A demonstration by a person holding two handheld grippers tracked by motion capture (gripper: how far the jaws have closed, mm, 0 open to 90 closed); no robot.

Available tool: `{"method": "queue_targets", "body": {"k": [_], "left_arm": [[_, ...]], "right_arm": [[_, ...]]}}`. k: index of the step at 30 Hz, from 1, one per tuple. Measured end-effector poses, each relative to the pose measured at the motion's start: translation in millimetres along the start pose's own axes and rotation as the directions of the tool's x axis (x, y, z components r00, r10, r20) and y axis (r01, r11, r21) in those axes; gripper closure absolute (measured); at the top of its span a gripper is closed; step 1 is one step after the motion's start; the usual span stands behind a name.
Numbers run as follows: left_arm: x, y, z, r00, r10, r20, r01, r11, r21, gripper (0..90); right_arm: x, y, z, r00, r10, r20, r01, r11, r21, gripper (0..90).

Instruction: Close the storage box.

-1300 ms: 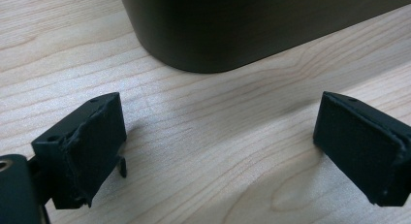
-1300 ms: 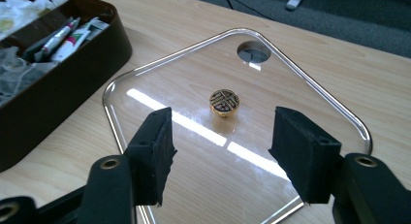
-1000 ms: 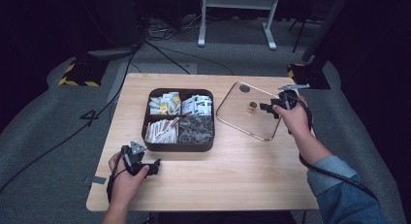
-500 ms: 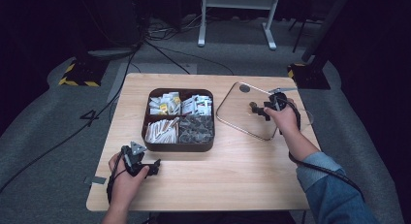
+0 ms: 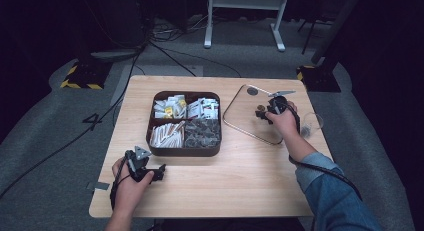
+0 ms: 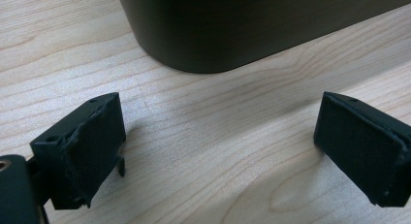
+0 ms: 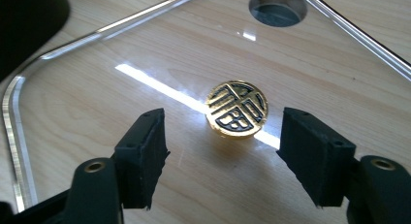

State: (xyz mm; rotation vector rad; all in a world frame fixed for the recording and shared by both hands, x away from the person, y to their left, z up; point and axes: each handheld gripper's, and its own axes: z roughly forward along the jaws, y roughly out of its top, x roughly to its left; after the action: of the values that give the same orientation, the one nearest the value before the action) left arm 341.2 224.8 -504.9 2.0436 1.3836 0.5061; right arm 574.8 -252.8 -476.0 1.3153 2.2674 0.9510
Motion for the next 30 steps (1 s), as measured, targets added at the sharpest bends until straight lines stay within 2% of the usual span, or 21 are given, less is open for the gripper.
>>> {"method": "queue_targets", "body": {"k": [3, 7, 15, 23, 30], "left_arm": [[0.0, 0.0, 0.0, 1.0000, 0.000, 0.000, 0.000, 1.0000, 0.000, 4.8], [0.0, 0.0, 0.0, 1.0000, 0.000, 0.000, 0.000, 1.0000, 0.000, 4.7], [0.0, 0.0, 0.0, 1.0000, 0.001, 0.000, -0.001, 1.0000, 0.000, 4.7], [0.0, 0.3, 0.2, 1.0000, 0.002, 0.002, -0.002, 1.0000, 0.000, 4.6], [0.1, 0.3, 0.2, 1.0000, 0.002, 0.002, -0.002, 1.0000, 0.000, 4.6]], "right_arm": [[-2.5, -1.8, 4.4, 0.9999, 0.014, 0.004, -0.014, 1.000, 0.001, 40.1], [-5.2, -2.3, 8.4, 1.0000, -0.002, 0.006, 0.002, 1.000, 0.003, 48.4], [-1.0, -3.0, 14.4, 1.0000, -0.006, 0.001, 0.006, 1.000, -0.016, 49.3], [1.4, -4.7, 19.5, 0.9998, -0.001, 0.020, 0.002, 0.999, -0.047, 49.8], [1.5, -5.7, 19.1, 0.9988, -0.014, 0.047, 0.017, 0.998, -0.057, 58.5]]}}
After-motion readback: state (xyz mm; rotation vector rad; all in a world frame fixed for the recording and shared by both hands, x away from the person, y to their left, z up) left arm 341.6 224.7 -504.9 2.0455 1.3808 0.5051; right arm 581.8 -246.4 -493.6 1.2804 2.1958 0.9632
